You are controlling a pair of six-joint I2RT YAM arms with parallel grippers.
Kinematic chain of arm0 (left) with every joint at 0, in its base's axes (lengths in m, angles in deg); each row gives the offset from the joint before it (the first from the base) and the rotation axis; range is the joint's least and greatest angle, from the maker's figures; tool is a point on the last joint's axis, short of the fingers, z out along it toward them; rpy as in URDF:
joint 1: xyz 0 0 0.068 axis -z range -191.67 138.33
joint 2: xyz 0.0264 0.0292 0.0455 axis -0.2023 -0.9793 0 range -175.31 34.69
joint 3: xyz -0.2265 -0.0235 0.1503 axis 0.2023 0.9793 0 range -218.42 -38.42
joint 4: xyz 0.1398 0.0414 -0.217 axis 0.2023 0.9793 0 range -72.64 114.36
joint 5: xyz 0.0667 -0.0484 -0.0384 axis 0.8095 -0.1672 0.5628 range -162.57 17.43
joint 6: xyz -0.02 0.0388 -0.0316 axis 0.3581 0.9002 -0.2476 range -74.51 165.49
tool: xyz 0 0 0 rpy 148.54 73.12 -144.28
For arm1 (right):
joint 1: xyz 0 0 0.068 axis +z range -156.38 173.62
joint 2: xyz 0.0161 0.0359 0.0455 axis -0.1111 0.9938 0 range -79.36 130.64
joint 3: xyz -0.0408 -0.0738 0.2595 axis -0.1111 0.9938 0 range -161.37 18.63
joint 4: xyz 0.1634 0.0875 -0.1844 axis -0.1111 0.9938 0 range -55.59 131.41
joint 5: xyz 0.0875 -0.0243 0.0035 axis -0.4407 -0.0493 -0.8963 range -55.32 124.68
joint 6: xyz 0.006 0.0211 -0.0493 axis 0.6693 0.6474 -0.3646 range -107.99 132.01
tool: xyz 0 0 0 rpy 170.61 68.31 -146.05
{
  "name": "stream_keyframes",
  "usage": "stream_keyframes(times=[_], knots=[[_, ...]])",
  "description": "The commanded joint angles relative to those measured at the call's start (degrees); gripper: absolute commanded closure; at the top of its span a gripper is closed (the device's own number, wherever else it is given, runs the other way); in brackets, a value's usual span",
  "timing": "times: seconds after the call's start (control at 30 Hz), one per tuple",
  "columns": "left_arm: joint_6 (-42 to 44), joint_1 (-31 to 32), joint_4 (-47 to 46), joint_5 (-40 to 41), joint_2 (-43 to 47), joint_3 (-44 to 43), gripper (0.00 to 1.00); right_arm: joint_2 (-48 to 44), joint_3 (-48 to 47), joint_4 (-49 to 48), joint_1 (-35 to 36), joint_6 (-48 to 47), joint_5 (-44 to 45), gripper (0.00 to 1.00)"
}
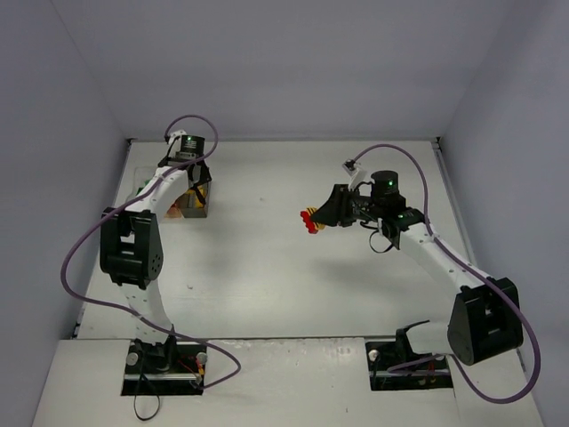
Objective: Sort the legos into containers by color
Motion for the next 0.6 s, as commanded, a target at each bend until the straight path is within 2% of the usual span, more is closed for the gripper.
stream_keyframes(times=[0.0, 0.57], knots=[[-5.54, -1.28, -0.04, 0.62, 1.22, -2.41, 0.52, -2.95, -0.03, -2.34, -0.49, -0.44, -0.63, 1.00], [-8.88, -1.28, 1.10, -0.09, 1.57, -0.12, 0.33, -4.62, 1.20, -1.64, -0.75, -0.53, -0.45, 1.00]])
